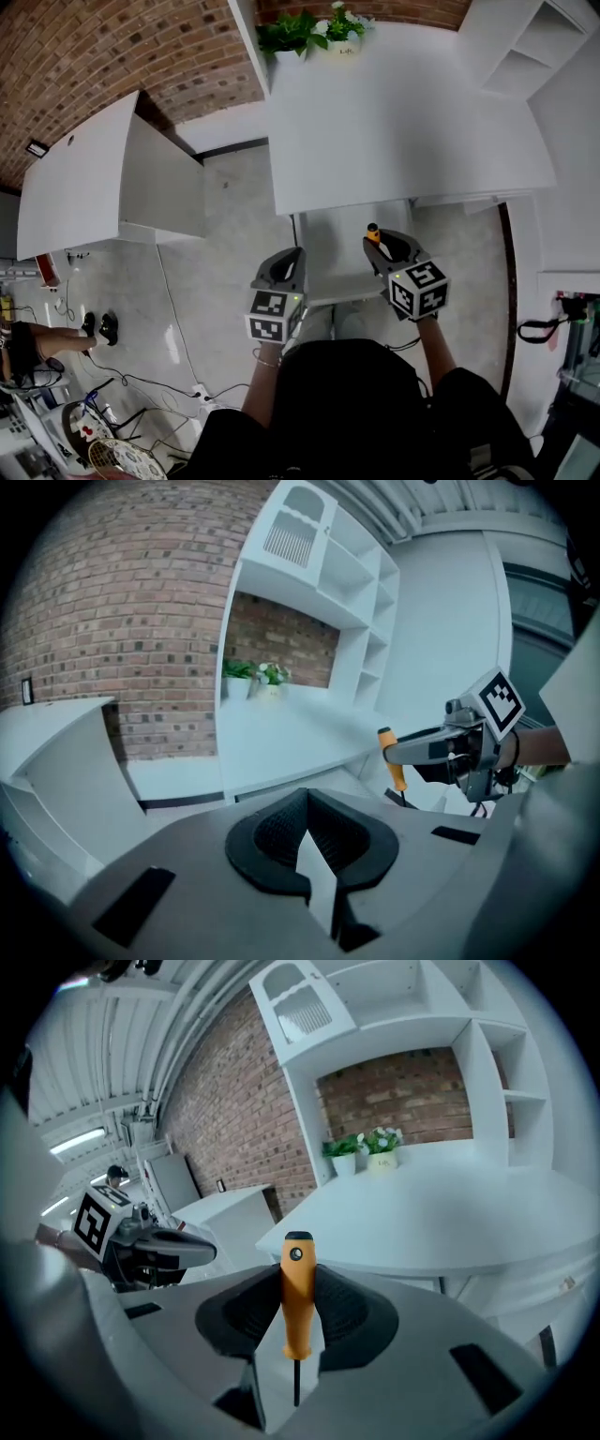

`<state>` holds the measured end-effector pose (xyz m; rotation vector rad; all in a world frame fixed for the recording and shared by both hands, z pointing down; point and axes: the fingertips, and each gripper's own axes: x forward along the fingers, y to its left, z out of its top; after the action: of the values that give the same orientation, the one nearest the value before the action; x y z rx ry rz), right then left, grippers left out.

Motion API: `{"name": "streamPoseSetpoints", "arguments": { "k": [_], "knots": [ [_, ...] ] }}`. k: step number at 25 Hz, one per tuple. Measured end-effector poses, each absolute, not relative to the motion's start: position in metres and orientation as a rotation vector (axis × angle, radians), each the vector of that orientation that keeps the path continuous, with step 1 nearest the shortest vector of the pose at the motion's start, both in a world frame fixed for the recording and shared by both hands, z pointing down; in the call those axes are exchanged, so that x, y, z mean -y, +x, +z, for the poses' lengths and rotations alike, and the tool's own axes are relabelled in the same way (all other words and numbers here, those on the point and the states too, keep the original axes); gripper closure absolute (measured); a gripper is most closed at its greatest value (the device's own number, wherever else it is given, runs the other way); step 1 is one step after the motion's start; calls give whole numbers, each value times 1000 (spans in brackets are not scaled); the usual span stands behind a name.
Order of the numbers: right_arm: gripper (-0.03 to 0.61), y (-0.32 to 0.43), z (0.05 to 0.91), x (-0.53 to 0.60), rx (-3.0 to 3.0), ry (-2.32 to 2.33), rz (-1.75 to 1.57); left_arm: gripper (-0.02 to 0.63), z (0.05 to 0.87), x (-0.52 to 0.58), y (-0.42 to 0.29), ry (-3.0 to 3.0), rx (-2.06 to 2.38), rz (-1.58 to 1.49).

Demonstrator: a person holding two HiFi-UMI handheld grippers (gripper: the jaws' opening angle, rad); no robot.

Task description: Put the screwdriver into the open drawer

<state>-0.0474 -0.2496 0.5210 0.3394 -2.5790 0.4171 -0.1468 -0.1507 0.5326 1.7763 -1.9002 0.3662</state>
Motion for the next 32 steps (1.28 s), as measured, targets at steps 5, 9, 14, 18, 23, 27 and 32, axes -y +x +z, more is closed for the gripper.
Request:
{"name": "streamPoseSetpoints", "arguments": {
  "k": [5,9,14,18,23,27,32],
  "knots": [
    [465,-62,570,247,2462,253,370,604,562,162,-144,1773,1807,395],
    [465,-69,608,243,2374,186,338,604,587,165,-142,1754,1751,413],
    [465,-73,652,248,2259,125,318,604,612,173,-147,1716,1709,432],
    [465,-73,683,250,2173,82,334,606,627,173,-147,1690,1678,444],
    [465,-78,716,252,2081,33,344,604,645,174,-146,1677,1638,471],
    [465,-77,737,252,2017,1,345,605,654,172,-144,1656,1608,472],
    [465,-68,765,249,1930,-12,345,604,658,174,-146,1653,1589,473]
  ]
}}
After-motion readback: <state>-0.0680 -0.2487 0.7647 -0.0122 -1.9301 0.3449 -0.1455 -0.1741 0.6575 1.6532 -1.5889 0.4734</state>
